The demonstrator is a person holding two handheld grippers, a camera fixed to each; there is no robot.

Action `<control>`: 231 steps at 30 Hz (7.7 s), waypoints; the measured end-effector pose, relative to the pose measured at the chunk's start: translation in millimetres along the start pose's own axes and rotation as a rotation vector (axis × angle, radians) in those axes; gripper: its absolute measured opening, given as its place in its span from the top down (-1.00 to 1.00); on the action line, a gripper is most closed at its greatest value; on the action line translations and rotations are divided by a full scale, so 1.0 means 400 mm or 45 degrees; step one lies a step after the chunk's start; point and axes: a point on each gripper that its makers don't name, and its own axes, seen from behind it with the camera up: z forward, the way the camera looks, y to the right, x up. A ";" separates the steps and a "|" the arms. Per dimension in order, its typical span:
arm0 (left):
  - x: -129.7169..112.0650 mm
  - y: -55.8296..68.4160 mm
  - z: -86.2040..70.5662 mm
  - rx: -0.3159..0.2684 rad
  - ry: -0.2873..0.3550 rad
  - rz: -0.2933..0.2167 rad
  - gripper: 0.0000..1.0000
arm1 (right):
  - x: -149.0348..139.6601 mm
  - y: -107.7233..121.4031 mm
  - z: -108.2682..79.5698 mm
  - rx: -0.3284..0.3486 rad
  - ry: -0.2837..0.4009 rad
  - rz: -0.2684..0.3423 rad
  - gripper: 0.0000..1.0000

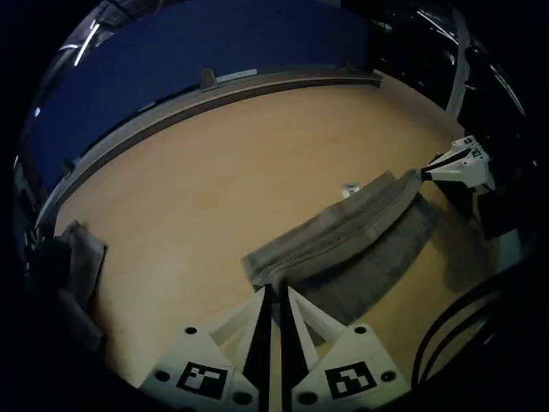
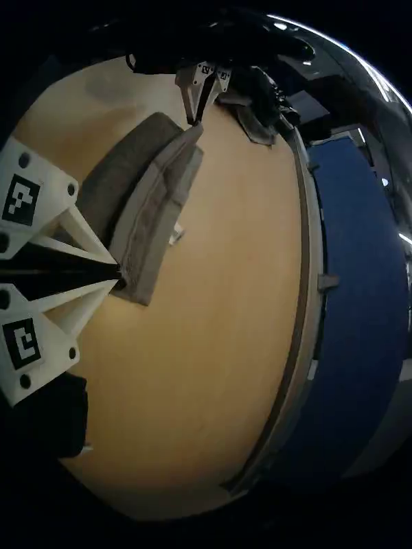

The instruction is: Fold towel

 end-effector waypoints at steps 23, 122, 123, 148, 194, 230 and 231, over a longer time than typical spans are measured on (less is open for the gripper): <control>-0.002 -0.039 0.037 0.053 -0.009 -0.009 0.18 | -0.014 0.046 0.049 -0.084 -0.009 -0.011 0.48; -0.208 -0.016 -0.132 0.129 -0.025 -0.235 -0.87 | -0.219 -0.043 -0.014 0.004 -0.087 -0.035 0.92; -0.209 -0.016 -0.132 0.129 -0.026 -0.236 -0.88 | -0.218 -0.042 -0.014 0.004 -0.085 -0.034 0.92; -0.230 -0.057 -0.163 0.167 -0.025 -0.243 -0.88 | -0.122 -0.054 -0.055 -0.005 0.014 -0.091 0.94; -0.430 -0.177 -0.337 0.416 0.015 -0.562 -0.88 | 0.162 -0.423 0.060 0.265 0.083 -0.584 0.94; -0.483 -0.155 -0.357 0.467 0.056 -0.723 -0.88 | 0.019 -0.647 0.180 0.501 0.015 -0.686 -0.53; -0.483 -0.156 -0.358 0.467 0.056 -0.722 -0.88 | 0.021 -0.639 0.174 0.493 0.023 -0.681 -0.64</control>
